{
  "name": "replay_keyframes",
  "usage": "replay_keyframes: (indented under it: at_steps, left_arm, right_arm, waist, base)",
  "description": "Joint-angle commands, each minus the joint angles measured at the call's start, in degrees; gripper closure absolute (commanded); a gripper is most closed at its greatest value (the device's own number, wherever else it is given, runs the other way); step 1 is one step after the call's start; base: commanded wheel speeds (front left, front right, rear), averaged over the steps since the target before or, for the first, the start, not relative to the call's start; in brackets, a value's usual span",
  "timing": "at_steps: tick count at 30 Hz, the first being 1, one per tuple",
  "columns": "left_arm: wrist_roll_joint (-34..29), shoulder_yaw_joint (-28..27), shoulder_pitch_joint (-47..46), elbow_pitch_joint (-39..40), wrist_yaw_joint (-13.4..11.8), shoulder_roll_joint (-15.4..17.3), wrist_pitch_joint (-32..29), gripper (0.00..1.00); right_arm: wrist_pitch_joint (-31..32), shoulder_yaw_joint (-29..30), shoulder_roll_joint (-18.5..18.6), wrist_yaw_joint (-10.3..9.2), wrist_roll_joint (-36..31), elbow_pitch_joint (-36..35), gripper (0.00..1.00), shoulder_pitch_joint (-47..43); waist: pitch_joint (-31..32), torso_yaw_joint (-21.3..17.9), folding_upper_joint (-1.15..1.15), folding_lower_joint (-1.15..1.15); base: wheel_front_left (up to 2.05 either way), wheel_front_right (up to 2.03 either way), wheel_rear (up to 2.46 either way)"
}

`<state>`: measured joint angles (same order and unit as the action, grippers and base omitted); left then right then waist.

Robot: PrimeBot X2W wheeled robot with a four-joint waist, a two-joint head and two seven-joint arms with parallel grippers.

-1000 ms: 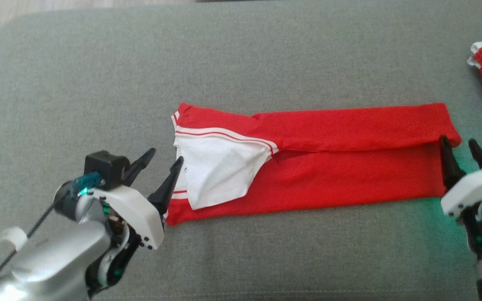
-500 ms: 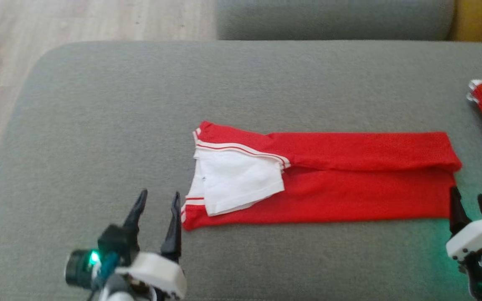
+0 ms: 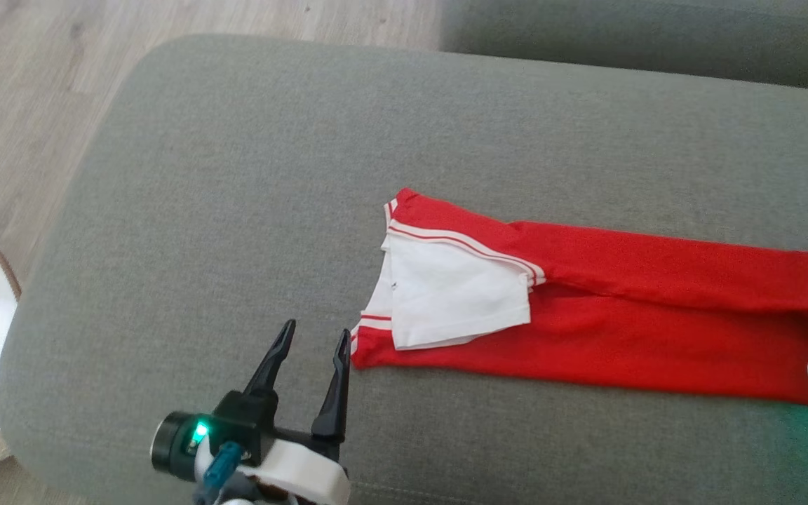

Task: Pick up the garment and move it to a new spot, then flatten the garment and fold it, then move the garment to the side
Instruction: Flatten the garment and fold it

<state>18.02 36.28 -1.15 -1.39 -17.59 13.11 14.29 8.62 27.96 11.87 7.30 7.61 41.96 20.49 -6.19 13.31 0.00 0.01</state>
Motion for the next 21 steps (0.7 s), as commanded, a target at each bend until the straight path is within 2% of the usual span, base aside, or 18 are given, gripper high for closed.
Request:
replay_keyframes:
  at_steps: [1,7,9,10,12,13,17,21]
  left_arm:
    - [-0.5,-2.4,-1.2,1.5,0.2,-0.3,0.7,0.0]
    - [-2.6,-5.4,-0.5,1.1,2.6,-2.5,0.7,0.0]
    - [-3.3,-6.0,-0.3,0.9,3.5,-3.1,0.7,0.0]
    - [-3.7,-6.4,-0.2,0.8,3.9,-3.4,0.7,0.0]
    - [-4.4,-7.0,-0.2,0.6,4.7,-4.0,0.7,0.0]
    - [-4.7,-7.4,-0.2,0.6,5.0,-4.2,0.7,0.0]
    - [-5.9,-8.7,-0.1,0.5,6.3,-5.1,0.7,0.0]
    - [-6.9,-9.9,0.3,0.3,7.4,-5.6,0.7,0.0]
  right_arm:
    - [0.2,-0.9,1.4,0.19,-0.7,-1.2,0.0,1.4]
    - [3.2,1.7,-0.9,0.19,-4.6,1.3,0.0,2.3]
    - [4.2,2.3,-1.8,0.19,-5.2,1.4,0.29,2.2]
    - [4.7,2.6,-2.3,0.19,-5.5,1.3,0.5,2.1]
    - [5.8,3.0,-3.3,0.19,-5.5,1.0,0.76,2.0]
    - [6.3,3.0,-3.7,0.19,-5.4,0.8,1.0,2.0]
    - [6.6,2.6,-4.2,0.19,-5.5,-1.1,1.0,1.7]
    - [4.6,1.4,-3.0,0.19,-7.0,-3.9,1.0,1.4]
  waist:
    - [-0.6,0.6,0.0,-0.01]
    - [-1.5,0.0,0.0,-0.01]
    - [-1.6,-0.4,0.0,-0.01]
    - [-1.6,-0.7,0.0,-0.01]
    - [-1.6,-1.0,0.0,-0.01]
    - [-1.6,-1.2,0.0,-0.01]
    - [-1.8,-1.8,0.0,-0.01]
    - [-1.8,-2.7,0.0,-0.01]
  base:
    - [0.0,0.0,0.0]
    - [0.0,0.0,0.0]
    - [0.0,0.0,0.0]
    - [0.0,0.0,0.0]
    - [0.0,0.0,0.0]
    - [0.0,0.0,0.0]
    - [0.0,0.0,0.0]
    - [0.0,0.0,0.0]
